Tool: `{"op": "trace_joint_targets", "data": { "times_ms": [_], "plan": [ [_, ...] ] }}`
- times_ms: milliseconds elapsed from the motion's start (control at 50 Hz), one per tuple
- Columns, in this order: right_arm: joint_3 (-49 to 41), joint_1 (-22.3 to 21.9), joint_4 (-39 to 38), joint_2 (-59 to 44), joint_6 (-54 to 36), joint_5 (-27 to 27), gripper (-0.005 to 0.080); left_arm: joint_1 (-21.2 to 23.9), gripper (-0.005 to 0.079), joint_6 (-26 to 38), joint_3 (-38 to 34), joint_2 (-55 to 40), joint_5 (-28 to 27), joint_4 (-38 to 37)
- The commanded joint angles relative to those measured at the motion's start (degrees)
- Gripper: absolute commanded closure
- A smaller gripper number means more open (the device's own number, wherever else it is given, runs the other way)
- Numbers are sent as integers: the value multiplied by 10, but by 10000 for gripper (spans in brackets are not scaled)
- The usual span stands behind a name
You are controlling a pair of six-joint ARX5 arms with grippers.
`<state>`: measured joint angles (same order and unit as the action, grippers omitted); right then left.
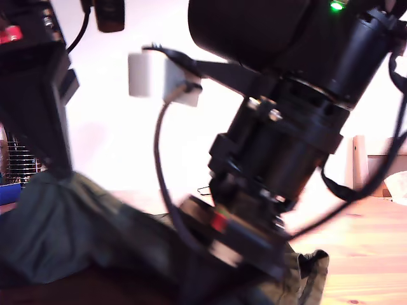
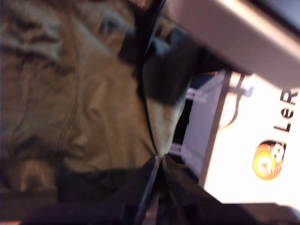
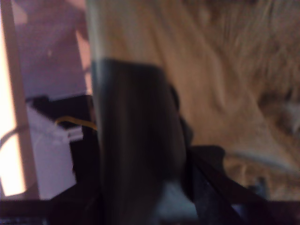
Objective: Fold the underwear in front of you. After folding it, place it to the left side.
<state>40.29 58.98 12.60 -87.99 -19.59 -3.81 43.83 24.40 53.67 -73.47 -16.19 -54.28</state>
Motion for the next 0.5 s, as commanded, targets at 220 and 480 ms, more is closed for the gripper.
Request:
{"op": "trace_joint_targets", "data": {
  "times_ms": [220, 480],
  "plan": [
    [4, -8, 42, -5, -9, 19, 436, -2, 763, 12, -2, 5, 14, -8],
    [25, -9, 85, -2, -15, 30, 509, -2, 763, 18, -2, 4, 30, -14]
  ]
}}
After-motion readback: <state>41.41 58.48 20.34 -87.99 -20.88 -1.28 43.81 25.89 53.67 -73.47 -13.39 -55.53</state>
